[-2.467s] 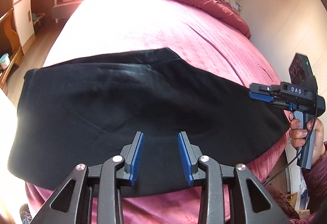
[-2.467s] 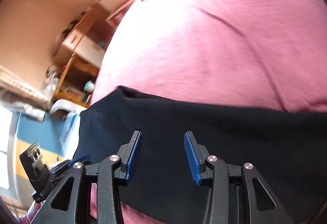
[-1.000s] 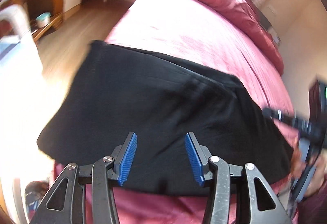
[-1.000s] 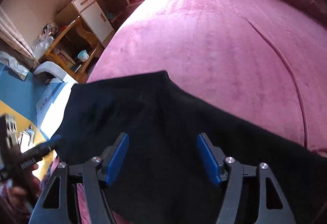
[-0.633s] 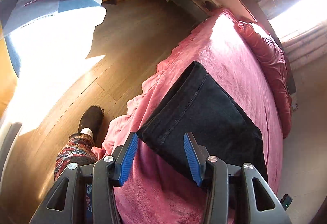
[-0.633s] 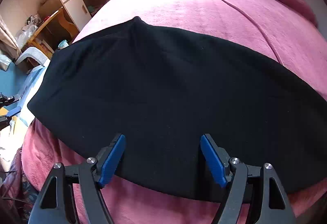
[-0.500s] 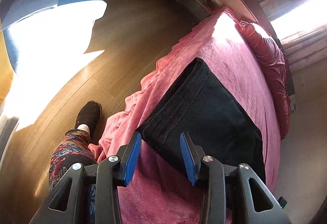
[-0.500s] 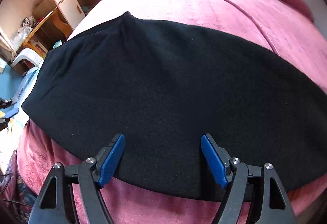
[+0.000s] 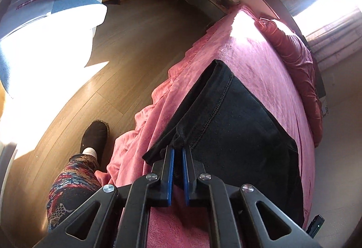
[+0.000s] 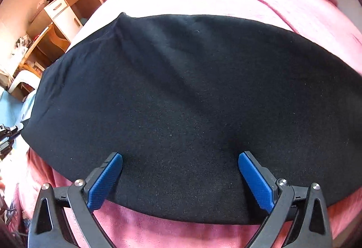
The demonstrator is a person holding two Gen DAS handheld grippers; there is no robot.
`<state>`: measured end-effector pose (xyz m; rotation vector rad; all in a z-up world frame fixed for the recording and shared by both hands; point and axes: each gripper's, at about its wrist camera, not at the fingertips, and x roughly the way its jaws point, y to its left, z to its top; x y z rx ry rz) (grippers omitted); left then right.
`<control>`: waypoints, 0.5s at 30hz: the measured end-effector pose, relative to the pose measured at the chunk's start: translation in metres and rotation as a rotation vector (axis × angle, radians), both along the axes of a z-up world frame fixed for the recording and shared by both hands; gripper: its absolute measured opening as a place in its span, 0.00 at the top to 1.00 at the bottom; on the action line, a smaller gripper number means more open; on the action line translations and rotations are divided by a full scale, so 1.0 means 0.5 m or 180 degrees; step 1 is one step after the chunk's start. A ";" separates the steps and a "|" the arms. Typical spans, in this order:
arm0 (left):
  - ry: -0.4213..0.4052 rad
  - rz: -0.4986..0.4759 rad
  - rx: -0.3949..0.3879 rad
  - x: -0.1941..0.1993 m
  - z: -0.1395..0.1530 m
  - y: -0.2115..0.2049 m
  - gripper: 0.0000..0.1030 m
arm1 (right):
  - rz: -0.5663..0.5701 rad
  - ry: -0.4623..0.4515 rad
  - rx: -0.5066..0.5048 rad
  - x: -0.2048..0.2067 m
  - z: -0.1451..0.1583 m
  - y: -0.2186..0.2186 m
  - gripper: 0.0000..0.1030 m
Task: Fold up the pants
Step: 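Pinch the waistband edge with the left gripper and smooth it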
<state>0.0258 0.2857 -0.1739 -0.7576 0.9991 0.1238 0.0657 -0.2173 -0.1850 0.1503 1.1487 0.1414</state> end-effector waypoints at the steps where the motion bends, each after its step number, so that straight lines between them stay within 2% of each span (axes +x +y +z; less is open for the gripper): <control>1: -0.0115 -0.0008 -0.0016 -0.002 0.012 0.001 0.94 | 0.0012 0.0025 -0.0009 0.003 0.001 -0.003 0.00; 3: -0.0395 -0.0021 -0.0042 -0.007 0.042 0.004 0.94 | 0.0024 0.0050 -0.0050 0.013 0.002 0.005 0.00; 5: -0.0416 -0.0069 0.0109 0.002 0.053 0.003 0.94 | 0.0054 0.0047 -0.0123 0.018 0.007 0.024 0.00; 10: 0.0193 -0.0190 0.0441 0.035 -0.021 -0.008 0.94 | 0.0051 0.0047 -0.0153 0.029 0.008 0.030 0.00; 13: 0.0337 -0.0218 0.0589 0.031 -0.038 -0.018 0.91 | 0.0060 0.0045 -0.0157 0.030 0.007 0.028 0.00; 15: 0.0372 -0.0184 0.0614 0.031 -0.038 -0.014 0.85 | 0.0056 0.0030 -0.0173 0.016 0.005 0.032 0.00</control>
